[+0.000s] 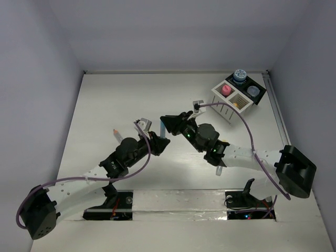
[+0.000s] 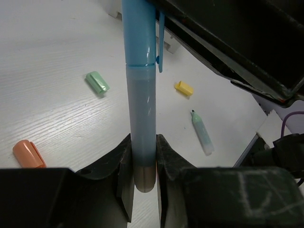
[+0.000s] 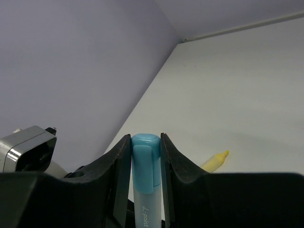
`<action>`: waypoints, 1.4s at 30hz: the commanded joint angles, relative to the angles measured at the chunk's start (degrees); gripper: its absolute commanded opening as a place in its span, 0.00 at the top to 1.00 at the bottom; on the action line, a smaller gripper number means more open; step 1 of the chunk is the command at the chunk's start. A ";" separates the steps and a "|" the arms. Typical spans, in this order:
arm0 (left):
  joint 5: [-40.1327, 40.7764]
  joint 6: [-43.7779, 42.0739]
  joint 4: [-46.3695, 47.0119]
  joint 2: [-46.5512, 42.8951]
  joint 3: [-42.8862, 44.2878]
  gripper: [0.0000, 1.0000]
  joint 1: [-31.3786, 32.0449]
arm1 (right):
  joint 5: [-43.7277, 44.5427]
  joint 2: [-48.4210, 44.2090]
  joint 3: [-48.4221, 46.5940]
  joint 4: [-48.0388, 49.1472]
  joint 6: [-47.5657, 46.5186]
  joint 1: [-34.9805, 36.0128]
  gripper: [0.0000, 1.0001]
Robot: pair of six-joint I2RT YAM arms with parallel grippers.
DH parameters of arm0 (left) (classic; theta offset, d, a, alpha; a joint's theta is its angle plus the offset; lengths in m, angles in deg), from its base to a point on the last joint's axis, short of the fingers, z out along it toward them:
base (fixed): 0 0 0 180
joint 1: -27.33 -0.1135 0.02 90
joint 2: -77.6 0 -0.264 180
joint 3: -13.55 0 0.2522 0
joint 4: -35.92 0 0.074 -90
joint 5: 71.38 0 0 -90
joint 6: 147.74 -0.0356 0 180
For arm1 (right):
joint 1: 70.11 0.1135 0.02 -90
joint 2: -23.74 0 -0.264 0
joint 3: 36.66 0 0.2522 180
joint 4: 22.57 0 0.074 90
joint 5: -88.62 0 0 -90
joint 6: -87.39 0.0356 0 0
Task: Sort the stationery into containers
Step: Close the pen cap on the pen.
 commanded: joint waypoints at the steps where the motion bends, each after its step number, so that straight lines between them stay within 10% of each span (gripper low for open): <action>1: 2.48 -0.22 5.15 -1.48 6.21 1.00 -0.52 | -7.03 -0.80 1.13 -7.02 0.28 1.53 1.00; 15: 3.00 -3.55 -2.59 -1.74 19.75 1.00 -0.52 | -15.84 -5.90 13.51 -13.97 6.25 3.80 1.00; 34: -0.50 -4.35 -2.15 3.62 24.78 1.00 -0.52 | -1.11 -10.55 15.73 -21.17 9.69 10.67 1.00; 42: -9.56 -0.48 -3.29 3.80 13.53 0.64 -0.52 | 6.92 -10.91 -0.44 -26.37 -0.94 2.68 1.00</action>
